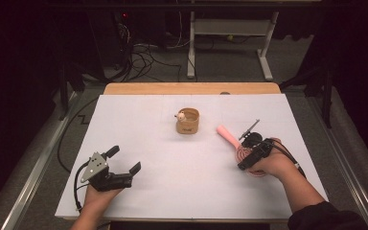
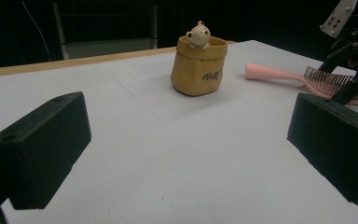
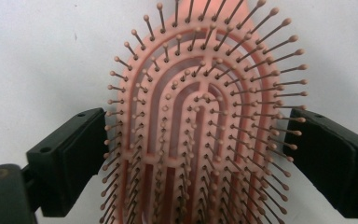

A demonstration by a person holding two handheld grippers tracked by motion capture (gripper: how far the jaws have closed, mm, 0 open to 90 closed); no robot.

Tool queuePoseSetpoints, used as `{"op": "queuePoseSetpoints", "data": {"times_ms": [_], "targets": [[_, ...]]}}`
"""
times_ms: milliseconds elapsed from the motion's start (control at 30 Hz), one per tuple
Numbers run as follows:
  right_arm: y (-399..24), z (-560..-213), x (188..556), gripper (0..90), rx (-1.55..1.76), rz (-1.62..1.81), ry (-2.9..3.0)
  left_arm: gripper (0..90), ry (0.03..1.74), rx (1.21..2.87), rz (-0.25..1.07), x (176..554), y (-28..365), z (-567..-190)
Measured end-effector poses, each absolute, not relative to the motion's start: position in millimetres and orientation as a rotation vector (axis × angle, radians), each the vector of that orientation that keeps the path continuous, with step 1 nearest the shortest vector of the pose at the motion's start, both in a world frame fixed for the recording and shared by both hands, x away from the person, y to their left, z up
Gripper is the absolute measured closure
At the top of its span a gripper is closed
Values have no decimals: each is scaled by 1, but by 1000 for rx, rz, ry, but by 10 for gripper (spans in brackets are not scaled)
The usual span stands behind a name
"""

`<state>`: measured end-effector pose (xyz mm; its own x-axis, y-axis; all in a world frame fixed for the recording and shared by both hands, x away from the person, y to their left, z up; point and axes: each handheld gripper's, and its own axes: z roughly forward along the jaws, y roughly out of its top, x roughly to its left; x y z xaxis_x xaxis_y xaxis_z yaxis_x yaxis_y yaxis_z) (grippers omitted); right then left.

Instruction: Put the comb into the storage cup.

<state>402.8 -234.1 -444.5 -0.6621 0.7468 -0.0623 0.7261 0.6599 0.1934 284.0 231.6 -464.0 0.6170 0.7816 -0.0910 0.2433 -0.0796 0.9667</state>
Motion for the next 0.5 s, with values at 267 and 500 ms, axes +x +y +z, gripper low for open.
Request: {"op": "queuePoseSetpoints", "data": {"times_ms": [267, 500], "targets": [[-235, -443, 403, 135, 1225, 240, 2755, 2, 868, 1633, 563, 284, 232, -464], [-233, -445, 405, 125, 1238, 215, 2767, 4, 868, 1635, 563, 284, 231, -464]]}}
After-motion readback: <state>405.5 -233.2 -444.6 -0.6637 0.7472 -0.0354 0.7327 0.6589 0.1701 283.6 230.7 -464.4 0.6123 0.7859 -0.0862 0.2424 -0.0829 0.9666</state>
